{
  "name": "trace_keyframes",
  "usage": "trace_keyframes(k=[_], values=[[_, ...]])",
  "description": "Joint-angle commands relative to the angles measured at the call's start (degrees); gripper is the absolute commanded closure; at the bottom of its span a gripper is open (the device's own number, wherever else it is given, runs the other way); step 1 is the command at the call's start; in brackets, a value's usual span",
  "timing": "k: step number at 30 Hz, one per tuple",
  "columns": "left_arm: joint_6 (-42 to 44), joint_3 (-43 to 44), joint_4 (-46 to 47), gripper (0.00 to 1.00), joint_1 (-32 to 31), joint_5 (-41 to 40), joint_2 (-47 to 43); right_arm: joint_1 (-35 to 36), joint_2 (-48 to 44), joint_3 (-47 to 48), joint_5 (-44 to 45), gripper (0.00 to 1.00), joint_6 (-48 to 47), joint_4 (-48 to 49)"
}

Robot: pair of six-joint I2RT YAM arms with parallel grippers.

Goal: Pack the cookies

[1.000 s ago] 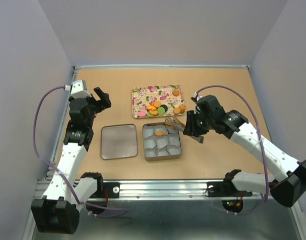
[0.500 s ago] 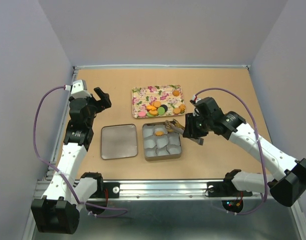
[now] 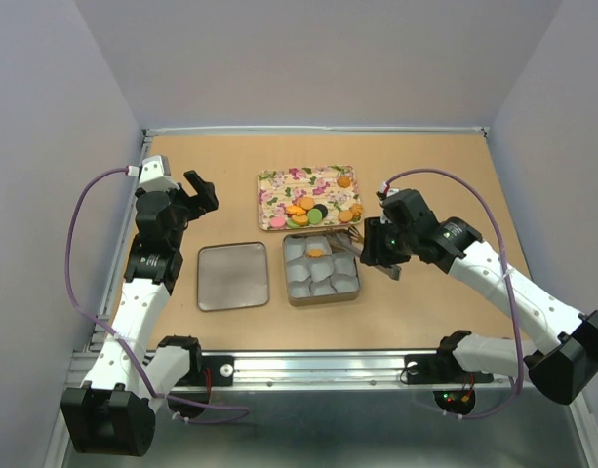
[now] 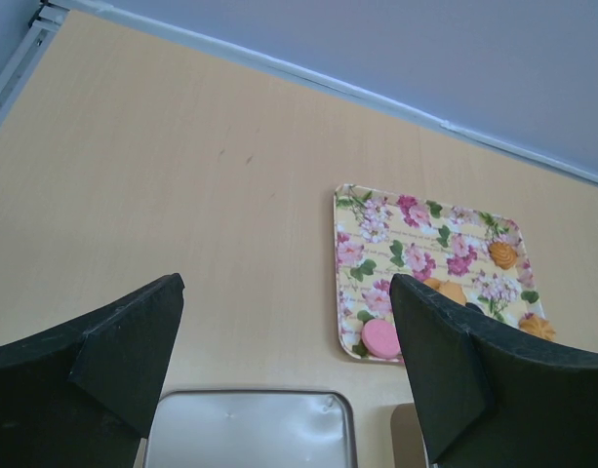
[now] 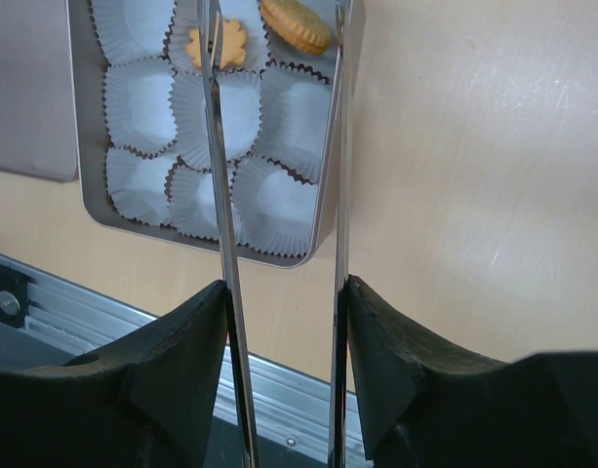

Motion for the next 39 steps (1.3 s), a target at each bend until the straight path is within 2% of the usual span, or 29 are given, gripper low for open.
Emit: trace_keyframes(k=[1, 11, 16, 25, 31, 39], values=[[-0.1, 2.3, 1.4, 0.02, -0.1, 0.5, 0.0, 0.1, -1.8, 4.9, 3.3, 0.44, 1.2, 1.8], [0.0, 2.2, 1.5, 0.02, -0.1, 0.4, -0.1, 0.1, -0.7, 8.0, 6.5, 0.43, -0.2, 1.9], [0.1, 2.1, 1.4, 0.02, -0.1, 0.3, -0.5, 0.2, 5.1, 13.3, 13.0, 0.43, -1.6, 2.4], [0.3, 2.1, 1.2, 0.02, -0.3, -0.1, -0.5, -1.4, 19.6, 22.3, 18.1, 0.45, -4.9, 6.1], [0.4, 2.2, 1.2, 0.02, -0.3, -0.3, -0.2, -5.2, 28.3, 27.3, 14.3, 0.48, -6.9, 9.7], [0.3, 2.3, 1.2, 0.02, -0.4, 0.0, 0.1, -8.8, 35.0, 32.0, 12.0, 0.49, -9.0, 11.1]])
